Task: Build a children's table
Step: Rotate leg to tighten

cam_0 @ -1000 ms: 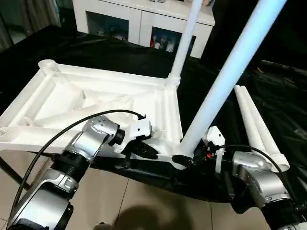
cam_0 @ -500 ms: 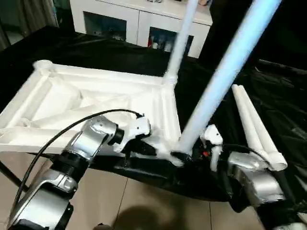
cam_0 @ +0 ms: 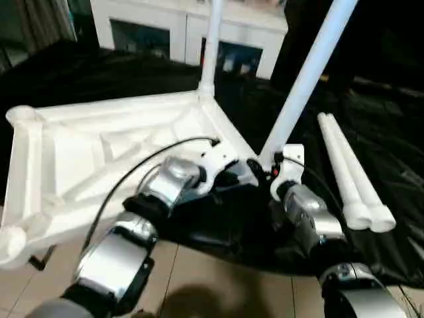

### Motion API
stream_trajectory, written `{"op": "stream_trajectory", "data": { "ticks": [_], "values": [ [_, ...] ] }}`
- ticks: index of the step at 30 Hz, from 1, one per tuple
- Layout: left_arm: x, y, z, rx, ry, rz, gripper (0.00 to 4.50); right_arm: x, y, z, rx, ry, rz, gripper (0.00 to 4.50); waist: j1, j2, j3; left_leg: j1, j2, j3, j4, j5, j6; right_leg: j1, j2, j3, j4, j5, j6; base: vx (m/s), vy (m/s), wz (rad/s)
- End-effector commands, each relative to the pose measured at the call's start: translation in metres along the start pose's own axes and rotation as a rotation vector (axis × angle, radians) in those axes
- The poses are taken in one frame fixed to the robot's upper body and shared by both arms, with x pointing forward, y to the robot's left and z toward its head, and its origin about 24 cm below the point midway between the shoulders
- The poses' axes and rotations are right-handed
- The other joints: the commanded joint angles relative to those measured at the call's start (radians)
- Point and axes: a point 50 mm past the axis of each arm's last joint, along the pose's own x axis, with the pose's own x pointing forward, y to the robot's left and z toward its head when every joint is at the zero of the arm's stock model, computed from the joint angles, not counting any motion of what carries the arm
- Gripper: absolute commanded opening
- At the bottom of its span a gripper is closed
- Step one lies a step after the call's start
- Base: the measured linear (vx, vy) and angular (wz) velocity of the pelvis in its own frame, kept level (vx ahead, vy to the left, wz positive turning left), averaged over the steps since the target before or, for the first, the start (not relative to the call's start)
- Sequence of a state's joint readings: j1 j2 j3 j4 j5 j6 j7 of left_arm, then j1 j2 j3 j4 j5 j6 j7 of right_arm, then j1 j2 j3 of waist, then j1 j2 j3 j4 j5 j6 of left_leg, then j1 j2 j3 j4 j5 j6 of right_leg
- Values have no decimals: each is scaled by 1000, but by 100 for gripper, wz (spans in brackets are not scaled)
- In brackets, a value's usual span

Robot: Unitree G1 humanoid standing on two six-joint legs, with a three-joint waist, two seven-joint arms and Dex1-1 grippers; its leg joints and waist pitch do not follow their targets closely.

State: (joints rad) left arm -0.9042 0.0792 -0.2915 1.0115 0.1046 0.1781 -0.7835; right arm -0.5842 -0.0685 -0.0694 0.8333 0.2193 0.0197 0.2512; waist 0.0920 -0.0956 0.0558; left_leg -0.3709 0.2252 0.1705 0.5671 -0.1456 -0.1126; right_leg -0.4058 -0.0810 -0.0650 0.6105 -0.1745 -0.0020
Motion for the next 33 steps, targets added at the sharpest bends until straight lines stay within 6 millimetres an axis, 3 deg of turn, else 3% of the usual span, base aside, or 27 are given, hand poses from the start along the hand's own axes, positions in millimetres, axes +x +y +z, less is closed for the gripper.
{"op": "stream_trajectory", "data": {
  "ticks": [1, 3, 4, 7, 8, 9, 10, 12, 15, 16, 20, 27, 33],
  "values": [
    [-1, 6, 7, 16, -22, 70, 0, 1, 12, -6, 22, 9, 91, 270, 5, 3, -75, 8, -2, 11, -52, -186, 40, 56, -47, 35, -60, -93, -205, 0, 0, 0],
    [-2, 6, 4, 36, -11, 52, 0, -3, 13, -2, 63, -30, 167, 326, 6, -5, -74, 8, -1, 13, -52, -186, 52, 57, -49, 35, -62, -100, -209, 0, 0, 0],
    [-3, 6, 3, 43, -11, 37, 0, -6, 11, 1, 71, -47, 200, 340, 11, -3, -71, 10, -1, 14, -52, -199, 67, 58, -51, 35, -67, -122, -206, 0, 0, 0],
    [-7, 6, 0, 63, -12, -4, 0, -12, 6, 4, 45, -60, 271, 362, 10, -3, -68, 2, -1, 9, -57, -220, 65, 62, -53, 31, -74, -199, -183, 0, 0, 0],
    [-9, 5, -2, 78, -12, -29, 0, -17, 3, 5, 11, -50, 310, 375, 9, -3, -68, 3, 0, 10, -56, -226, 64, 60, -53, 32, -76, -211, -181, 0, 0, 0],
    [-13, 4, -6, 100, -5, -76, 0, -25, -5, 5, -46, -32, 358, 383, 8, -13, -68, 5, 0, 10, -55, -231, 63, 59, -53, 31, -78, -231, -176, 0, 0, 0],
    [-16, 3, -9, 115, 1, -110, 0, -31, -10, 4, -84, -16, 392, 388, 14, -11, -65, 8, 2, 10, -56, -233, 68, 58, -54, 33, -80, -241, -172, 0, 0, 0],
    [-26, 0, -18, 158, 16, -202, 0, -47, -19, 5, -150, 17, 484, 388, 16, -5, -65, 7, 7, 8, -58, -232, 71, 58, -55, 34, -77, -233, -173, 0, 0, 0],
    [-36, -7, -22, 217, 0, -331, 0, -59, -24, 5, -206, 48, 563, 388, 16, -7, -64, 8, 8, 10, -59, -250, 64, 52, -54, 35, -77, -239, -181, 0, 0, 0],
    [-42, -10, -25, 227, 1, -386, 0, -63, -25, 6, -228, 63, 587, 388, 17, 1, -63, 11, 9, 8, -62, -267, 55, 49, -56, 35, -78, -264, -182, 0, 0, 0],
    [-59, -16, -36, 277, 37, -505, 0, -76, -23, 5, -297, 127, 697, 388, 21, 4, -58, 19, 14, 10, -66, -322, 39, 39, -53, 38, -82, -300, -177, 0, 0, 0],
    [-68, -17, -37, 298, 47, -538, 0, -81, -17, -2, -354, 184, 765, 388, 21, -5, -57, 15, 11, 6, -69, -347, 12, 37, -56, 36, -87, -380, -143, 0, 0, 0],
    [-61, -12, -26, 315, 0, -428, 0, -75, -14, -3, -394, 174, 735, 388, 23, -11, -58, 14, 11, 6, -67, -329, 9, 36, -56, 36, -85, -373, -135, 0, 0, 0]
  ]
}}
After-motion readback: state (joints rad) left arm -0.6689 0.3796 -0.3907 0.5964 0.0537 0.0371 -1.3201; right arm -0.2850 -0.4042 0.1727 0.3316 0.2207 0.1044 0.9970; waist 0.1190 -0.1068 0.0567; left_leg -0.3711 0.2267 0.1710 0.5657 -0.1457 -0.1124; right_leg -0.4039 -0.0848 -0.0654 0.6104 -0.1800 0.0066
